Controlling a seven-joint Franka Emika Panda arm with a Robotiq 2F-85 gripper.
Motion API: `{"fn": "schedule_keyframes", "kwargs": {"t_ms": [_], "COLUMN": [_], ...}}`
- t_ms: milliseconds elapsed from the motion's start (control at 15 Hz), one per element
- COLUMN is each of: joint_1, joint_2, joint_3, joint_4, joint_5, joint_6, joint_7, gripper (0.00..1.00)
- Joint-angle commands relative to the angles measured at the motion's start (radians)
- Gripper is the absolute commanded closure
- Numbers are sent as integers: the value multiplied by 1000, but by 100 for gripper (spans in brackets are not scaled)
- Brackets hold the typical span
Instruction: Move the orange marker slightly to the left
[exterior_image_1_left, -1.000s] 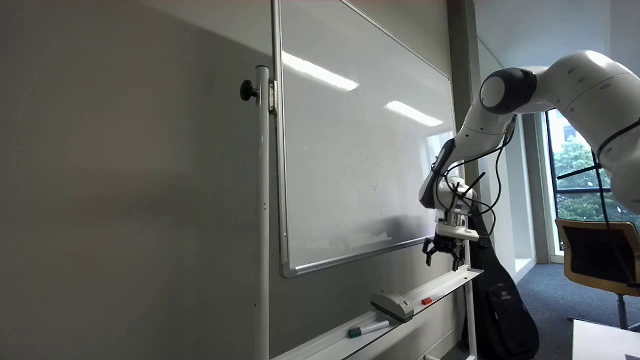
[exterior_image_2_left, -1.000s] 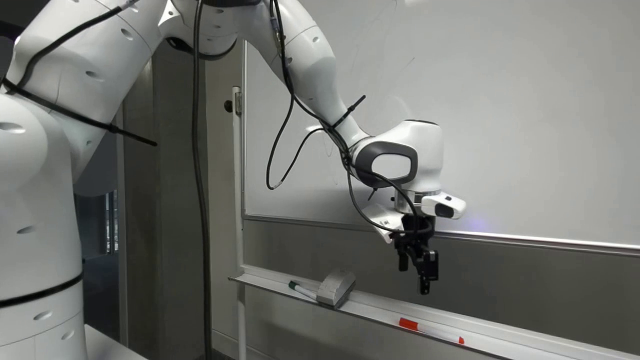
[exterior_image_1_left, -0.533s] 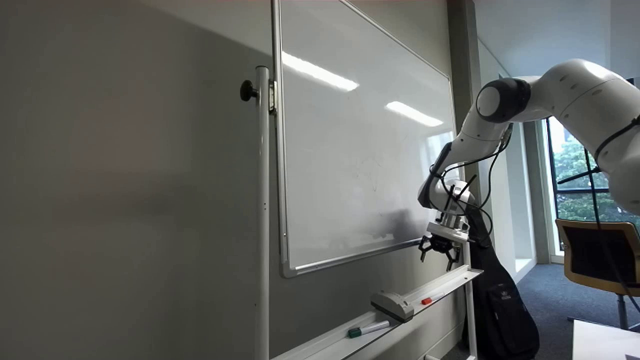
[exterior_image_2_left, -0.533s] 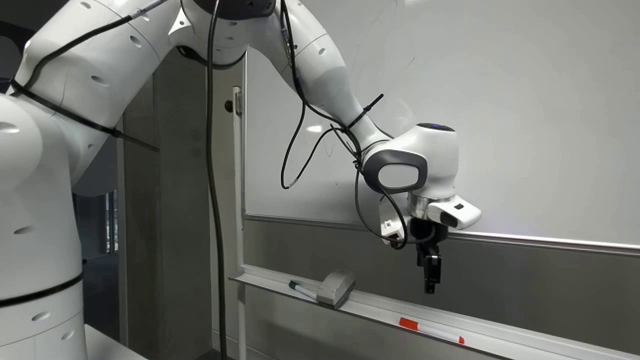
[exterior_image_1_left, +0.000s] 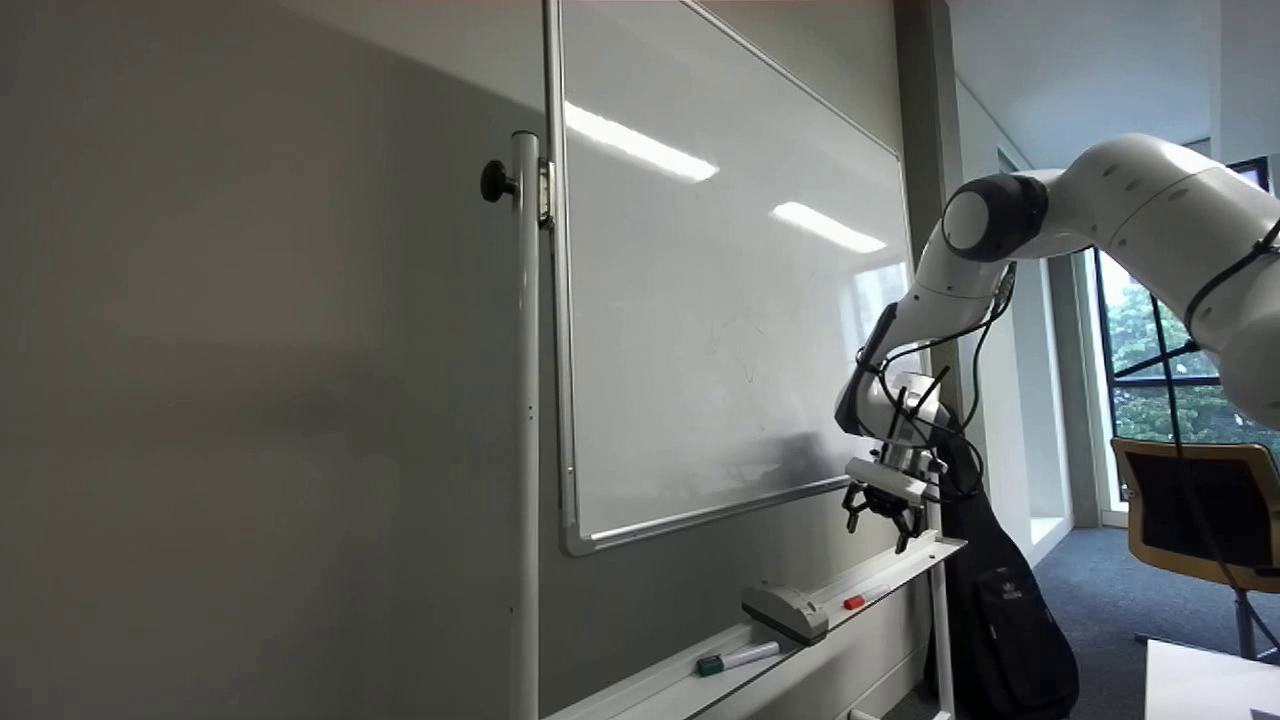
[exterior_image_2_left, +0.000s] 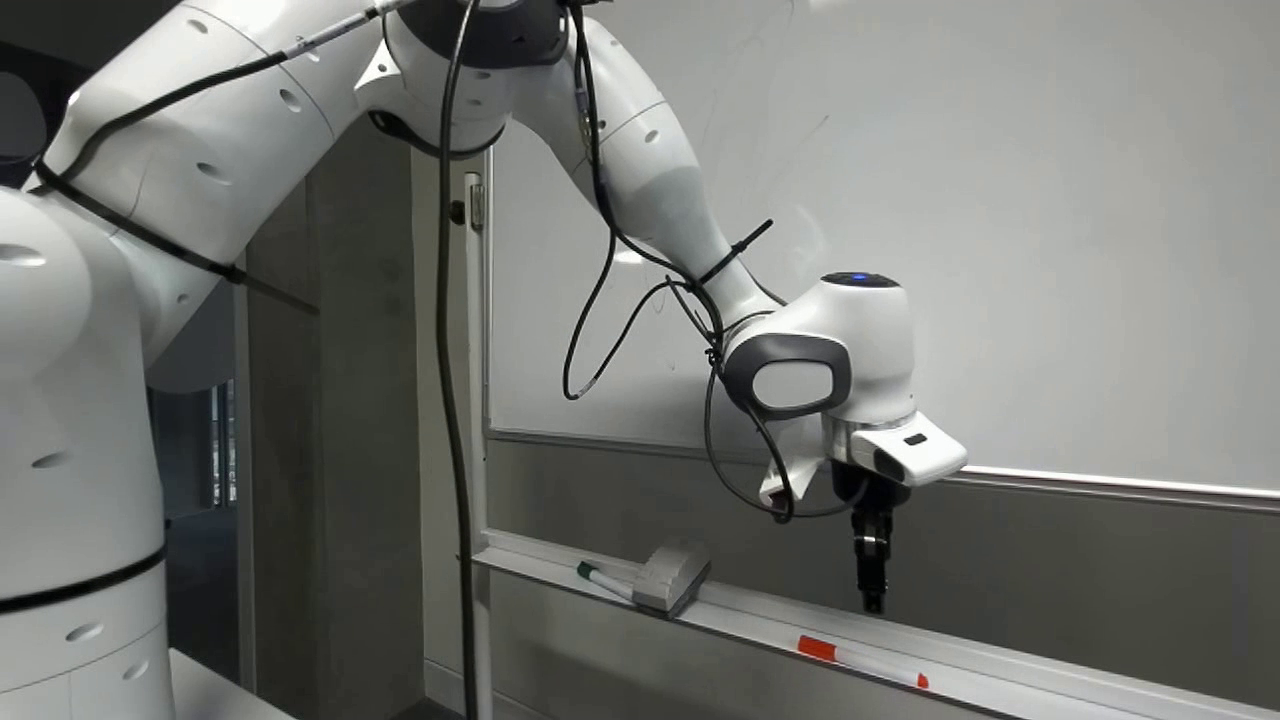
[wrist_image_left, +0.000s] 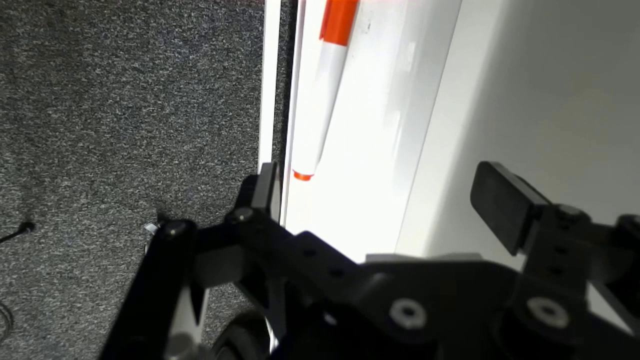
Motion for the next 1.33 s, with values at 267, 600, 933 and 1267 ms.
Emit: {"fn": "schedule_keyframes", "kwargs": {"t_ms": [267,600,933,1267], "joint_1": [5,5,-17,1], "joint_2": [1,1,7,44], "joint_3": [-5,-5,28,24], "joint_4": [5,5,13,30], "joint_5": [1,1,58,135], "joint_6": [-3,-3,36,104], "joint_7": [1,1,-12,15], "gripper": [0,0,0,0]}}
